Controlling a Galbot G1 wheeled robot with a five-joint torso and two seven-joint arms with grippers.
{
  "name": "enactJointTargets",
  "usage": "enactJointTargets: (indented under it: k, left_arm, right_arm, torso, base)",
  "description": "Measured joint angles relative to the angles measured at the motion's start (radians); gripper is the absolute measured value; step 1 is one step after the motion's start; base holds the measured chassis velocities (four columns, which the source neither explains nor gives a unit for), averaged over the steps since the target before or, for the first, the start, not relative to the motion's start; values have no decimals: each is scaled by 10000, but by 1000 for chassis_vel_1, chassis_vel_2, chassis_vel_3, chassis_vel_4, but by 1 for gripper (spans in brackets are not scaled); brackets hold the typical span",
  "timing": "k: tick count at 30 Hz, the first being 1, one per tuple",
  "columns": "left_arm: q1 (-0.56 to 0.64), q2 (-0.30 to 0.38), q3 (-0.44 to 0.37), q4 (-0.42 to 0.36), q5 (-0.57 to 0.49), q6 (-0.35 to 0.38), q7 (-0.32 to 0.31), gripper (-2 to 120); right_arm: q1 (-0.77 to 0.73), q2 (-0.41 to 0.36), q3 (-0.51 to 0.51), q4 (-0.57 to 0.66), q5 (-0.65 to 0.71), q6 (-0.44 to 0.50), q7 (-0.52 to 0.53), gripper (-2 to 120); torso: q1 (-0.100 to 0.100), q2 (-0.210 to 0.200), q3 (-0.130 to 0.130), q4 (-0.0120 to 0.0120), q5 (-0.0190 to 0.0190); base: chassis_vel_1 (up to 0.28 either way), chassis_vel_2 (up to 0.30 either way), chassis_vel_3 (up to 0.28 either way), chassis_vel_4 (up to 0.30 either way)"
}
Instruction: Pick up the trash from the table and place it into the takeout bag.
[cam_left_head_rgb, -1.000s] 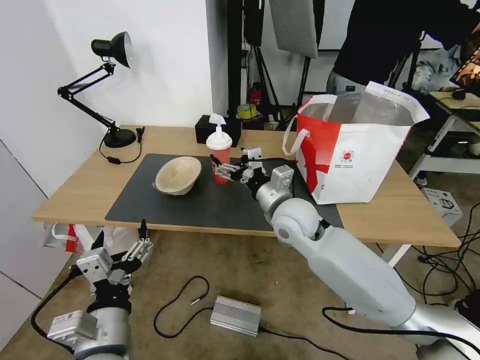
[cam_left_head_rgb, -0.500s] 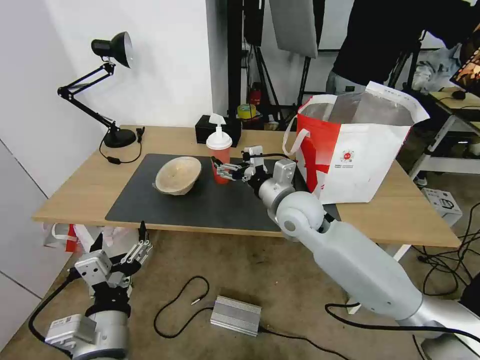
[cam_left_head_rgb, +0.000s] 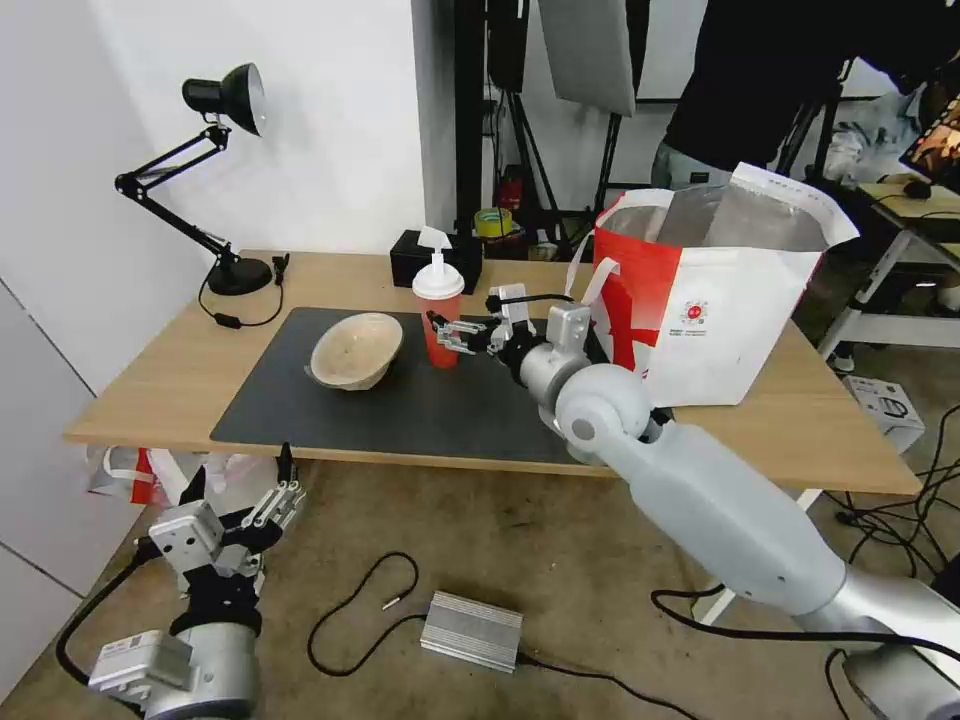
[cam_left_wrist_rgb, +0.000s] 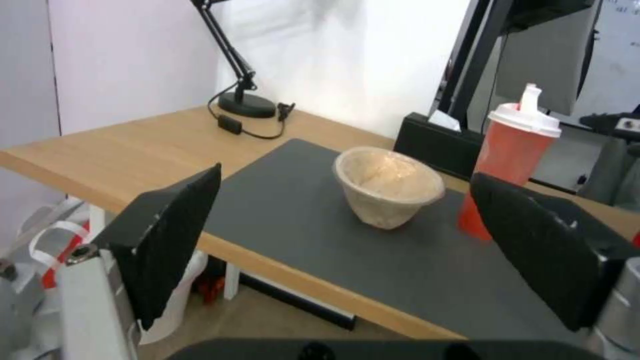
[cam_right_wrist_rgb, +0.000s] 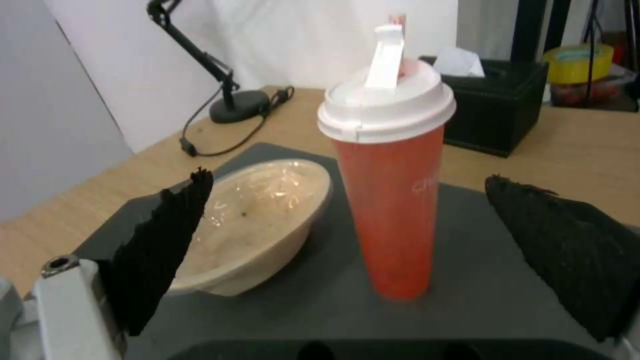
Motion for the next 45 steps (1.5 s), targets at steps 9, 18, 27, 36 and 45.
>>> enactJointTargets:
  k: [9,18,27,36,45]
  left_arm:
    - [-20,100,-36,47,-54,0,-79,100]
    - [-47,91,-18,109,-71,3,-86,100]
    - [-96,25,17,196,-79,-4,-96,100]
    - [-149,24,47,256,-87,-26,-98,100]
    - [-91,95,14,191,-168,-26,-89,100]
  right_arm:
    - [290,373,-123,-747,11,-291,-102,100]
    - [477,574,-234,-1250,-114,-279,-273,100]
    - [697,783,-246,-1775,-318,-200,-453,100]
    - [831,1100,-205,-2333,-551,-204,-672,100]
    - [1027,1243,-181,-2608,-609,-202,-750,100]
  torso:
    - [0,0,0,0,0]
    - [0,0,0,0,0]
    - [0,0,0,0,0]
    - [-1,0,0,0,0]
    - [-1,0,0,0,0]
  base:
    - [0,0,0,0]
    - [0,0,0,0]
    - [0,0,0,0]
    - [0,0,0,0]
    - [0,0,0,0]
